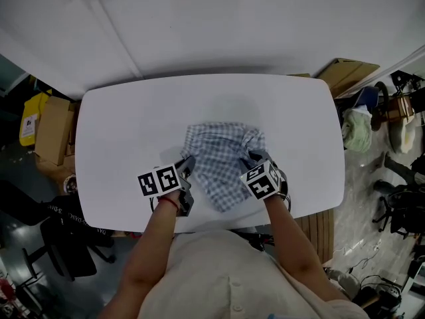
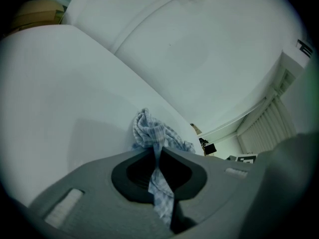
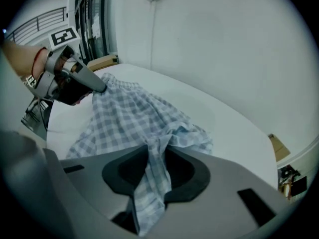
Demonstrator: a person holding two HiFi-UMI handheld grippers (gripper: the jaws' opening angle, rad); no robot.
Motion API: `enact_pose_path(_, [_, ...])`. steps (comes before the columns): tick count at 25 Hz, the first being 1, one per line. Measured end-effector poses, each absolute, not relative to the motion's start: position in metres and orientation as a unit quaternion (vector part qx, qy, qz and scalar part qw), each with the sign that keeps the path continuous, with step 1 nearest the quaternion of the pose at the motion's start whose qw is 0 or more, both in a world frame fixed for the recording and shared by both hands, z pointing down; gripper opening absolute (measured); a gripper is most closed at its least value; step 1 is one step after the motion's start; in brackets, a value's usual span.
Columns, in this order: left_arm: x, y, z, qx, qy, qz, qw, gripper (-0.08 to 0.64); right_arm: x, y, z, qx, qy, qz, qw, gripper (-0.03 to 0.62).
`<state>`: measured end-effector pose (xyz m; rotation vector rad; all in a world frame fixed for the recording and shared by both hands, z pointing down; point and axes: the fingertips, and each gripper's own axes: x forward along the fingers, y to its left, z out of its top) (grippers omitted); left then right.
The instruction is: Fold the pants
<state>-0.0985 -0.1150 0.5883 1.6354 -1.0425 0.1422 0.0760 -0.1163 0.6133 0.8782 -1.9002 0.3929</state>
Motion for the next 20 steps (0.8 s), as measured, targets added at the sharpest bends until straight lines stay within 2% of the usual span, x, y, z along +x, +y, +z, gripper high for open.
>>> enact_pose_path(7, [-0.104, -0.114, 0.592, 0.698, -0.445, 0.074, 0.556, 0.032, 0.076, -0.120, 0.610, 0.359, -0.796, 0.248, 0.420, 0.130])
enact_pose_path(8, [-0.104, -0.114, 0.591, 0.698, -0.446, 0.073, 0.556, 0.032, 0.076, -0.121, 0.609, 0.360, -0.794, 0.252, 0.419, 0.127])
enact_pose_path(10, [-0.105, -0.114, 0.587, 0.699, -0.447, 0.067, 0.554, 0.032, 0.080, -0.124, 0.607, 0.368, -0.789, 0.252, 0.422, 0.064])
enact_pose_path(11, [-0.105, -0.115, 0.584, 0.701, -0.447, 0.064, 0.552, 0.032, 0.084, -0.126, 0.606, 0.373, -0.786, 0.254, 0.423, 0.055])
enact_pose_path(20, [-0.134, -0.113, 0.550, 0.729, -0.459, 0.068, 0.503, 0.031, 0.124, -0.141, 0.587, 0.399, -0.757, 0.243, 0.456, 0.043])
